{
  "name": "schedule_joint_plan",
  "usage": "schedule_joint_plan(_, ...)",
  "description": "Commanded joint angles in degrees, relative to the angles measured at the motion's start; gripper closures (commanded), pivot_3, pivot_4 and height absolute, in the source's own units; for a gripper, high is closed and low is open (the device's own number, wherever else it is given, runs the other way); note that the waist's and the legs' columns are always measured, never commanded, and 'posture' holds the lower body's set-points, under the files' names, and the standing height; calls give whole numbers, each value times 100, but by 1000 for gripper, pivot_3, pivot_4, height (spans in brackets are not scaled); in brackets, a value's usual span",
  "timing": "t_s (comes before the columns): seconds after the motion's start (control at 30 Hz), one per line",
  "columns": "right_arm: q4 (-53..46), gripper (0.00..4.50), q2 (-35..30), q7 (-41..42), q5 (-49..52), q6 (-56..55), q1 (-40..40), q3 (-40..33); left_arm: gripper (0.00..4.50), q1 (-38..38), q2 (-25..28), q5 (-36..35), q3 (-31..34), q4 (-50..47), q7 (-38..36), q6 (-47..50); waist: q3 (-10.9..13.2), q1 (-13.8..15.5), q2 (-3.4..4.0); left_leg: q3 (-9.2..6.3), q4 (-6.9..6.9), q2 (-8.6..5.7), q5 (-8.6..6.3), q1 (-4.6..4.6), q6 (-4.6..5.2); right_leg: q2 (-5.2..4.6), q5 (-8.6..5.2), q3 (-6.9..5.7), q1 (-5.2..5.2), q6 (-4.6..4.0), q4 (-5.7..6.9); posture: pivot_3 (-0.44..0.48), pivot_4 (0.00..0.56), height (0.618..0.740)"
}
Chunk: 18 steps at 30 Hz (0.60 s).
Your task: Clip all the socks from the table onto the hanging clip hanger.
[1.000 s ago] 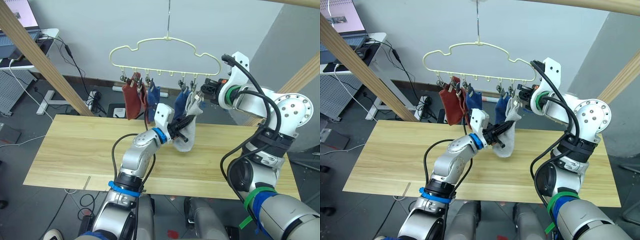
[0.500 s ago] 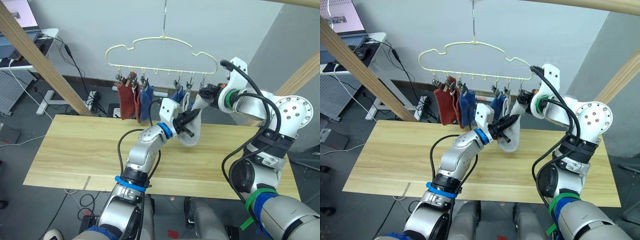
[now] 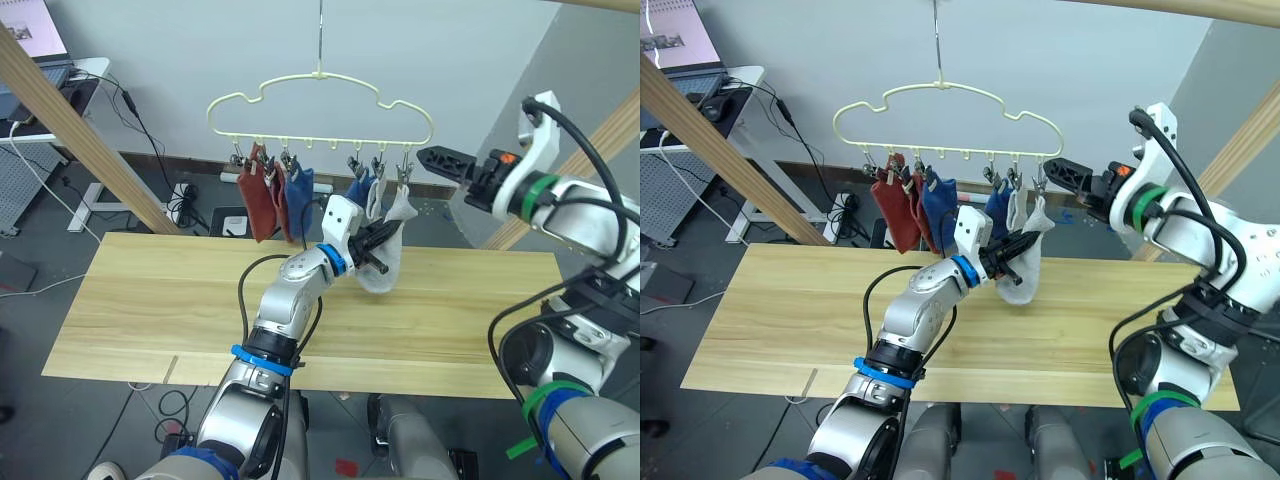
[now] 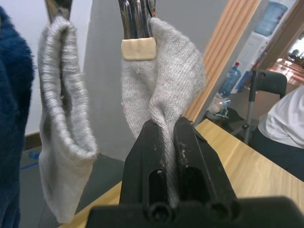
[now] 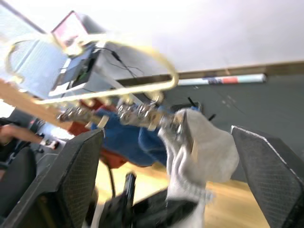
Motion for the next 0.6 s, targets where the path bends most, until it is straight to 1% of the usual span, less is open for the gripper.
schedule_joint_plan(0.03, -1287, 0, -719, 766, -794, -828, 1013, 700, 3676, -74, 2, -131, 66, -17, -179, 76, 0, -9, 0, 0, 0, 0, 0, 0, 0, 0, -1, 0, 0, 1, 0, 11, 266, 740)
schedule_joint_plan(0.07, -1590, 0, -905, 993, -1207, -1229, 1391, 961, 3374, -59, 20, -149, 89, -15, -191, 121, 0, -12, 0, 0, 0, 0, 0, 0, 0, 0, -2, 0, 0, 3, -2, 11, 266, 740)
schedule_joint_plan(0.1, -1905, 0, -1055, 1263, -1739, -1791, 1938, 1300, 3054, 17, 69, -154, 104, -12, -214, 161, 0, -23, 0, 0, 0, 0, 0, 1, 0, 0, -3, 0, 0, 5, -3, 22, 261, 740)
schedule_joint_plan(0.17, -2258, 0, -1288, 1757, -2596, -2728, 2795, 1881, 2470, 200, 189, -136, 90, -40, -285, 250, -1, -41, -1, 1, -1, 0, 0, 3, -1, 1, -7, 2, 1, 11, -5, 35, 261, 740)
schedule_joint_plan(0.27, -2388, 0, -1484, 2337, -3593, -3851, 3581, 2534, 1507, 493, 350, -123, 123, -225, -264, 397, -1, -159, -1, 9, 2, 0, 1, 9, -2, 1, -7, 11, 0, 13, 1, 46, 262, 740)
schedule_joint_plan(0.3, -2385, 0, -1463, 2438, -3880, -4177, 3815, 2696, 1194, 673, 448, -127, 137, -388, -257, 473, -1, -175, -1, 11, 4, 0, 1, 11, -3, 1, -7, 12, 0, 13, 4, 51, 261, 740)
schedule_joint_plan(0.33, -2373, 0, -1512, 2535, -4303, -4567, 4113, 2980, 883, 1022, 639, -90, 170, -714, -207, 555, -1, -189, 0, 11, 4, 2, 2, 14, -3, 2, -7, 12, 1, 14, 4, 59, 259, 740)
schedule_joint_plan(0.4, -2232, 0, -1299, 2521, -4807, -5095, 4616, 3246, 229, 1773, 1011, -153, 392, -1463, -48, 892, -5, -206, -4, 10, 1, 10, 2, 24, -4, 6, -7, 14, 4, 14, 5, 75, 260, 740)
schedule_joint_plan(0.43, -2164, 0, -1241, 2577, -5003, -5325, 4803, 3347, 38, 2050, 1152, -134, 514, -1759, 94, 966, -5, -210, -5, 10, -2, 18, 2, 29, -4, 10, -7, 13, 6, 14, 6, 83, 257, 740)
schedule_joint_plan(0.53, -1914, 0, -1475, 2951, -5954, -6251, 5236, 3812, 38, 2555, 1554, 82, 810, -2258, 612, 1222, -5, -149, -3, 6, -5, 22, 4, 37, -7, 12, -8, 8, 7, 12, 14, 110, 254, 740)
schedule_joint_plan(0.6, -1575, 0, -1386, 3001, -6261, -6681, 5533, 3815, 38, 2947, 1939, 194, 997, -2487, 629, 1168, -10, -92, -11, 6, 2, 15, 8, 36, -12, 6, -2, 9, 10, 21, 12, 136, 247, 740)
